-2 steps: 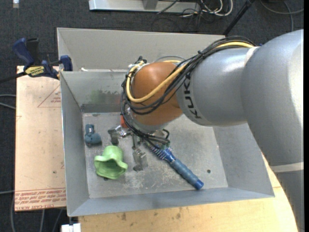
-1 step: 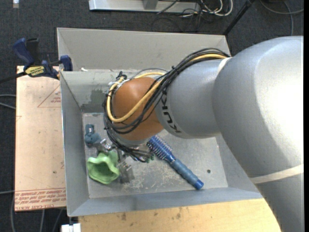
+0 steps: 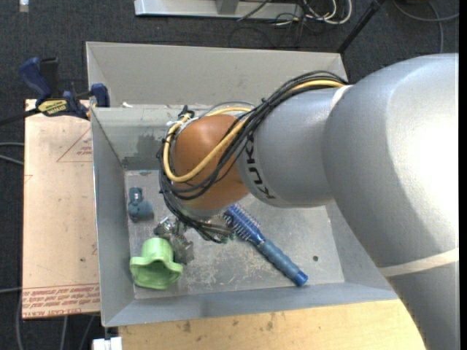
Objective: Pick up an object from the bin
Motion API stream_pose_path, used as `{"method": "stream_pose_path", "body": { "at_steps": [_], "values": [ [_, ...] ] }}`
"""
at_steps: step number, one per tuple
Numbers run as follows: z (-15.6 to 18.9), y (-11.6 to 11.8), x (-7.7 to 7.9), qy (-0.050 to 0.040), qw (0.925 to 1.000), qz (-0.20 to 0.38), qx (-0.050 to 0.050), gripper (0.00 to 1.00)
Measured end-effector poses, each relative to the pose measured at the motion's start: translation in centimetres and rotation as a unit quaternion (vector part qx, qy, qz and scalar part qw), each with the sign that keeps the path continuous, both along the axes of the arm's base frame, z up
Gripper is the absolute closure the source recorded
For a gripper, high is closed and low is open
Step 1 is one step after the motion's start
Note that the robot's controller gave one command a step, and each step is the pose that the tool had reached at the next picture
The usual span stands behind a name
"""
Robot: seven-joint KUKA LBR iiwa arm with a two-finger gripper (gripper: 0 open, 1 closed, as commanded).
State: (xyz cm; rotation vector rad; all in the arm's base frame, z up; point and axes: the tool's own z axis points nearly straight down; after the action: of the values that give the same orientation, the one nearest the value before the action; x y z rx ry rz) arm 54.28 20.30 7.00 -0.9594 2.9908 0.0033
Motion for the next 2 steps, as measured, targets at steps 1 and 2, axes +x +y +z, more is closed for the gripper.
{"method": "stream_pose_path", "body": {
  "at_steps": [1,2],
  "values": [
    [5.88,2.48,-0.87,-0.0022,0.9899,-0.142,0.002,1.00],
    [5.70,2.33,-0.92,-0.0007,0.9897,-0.143,0.000,0.00]
  ]
}}
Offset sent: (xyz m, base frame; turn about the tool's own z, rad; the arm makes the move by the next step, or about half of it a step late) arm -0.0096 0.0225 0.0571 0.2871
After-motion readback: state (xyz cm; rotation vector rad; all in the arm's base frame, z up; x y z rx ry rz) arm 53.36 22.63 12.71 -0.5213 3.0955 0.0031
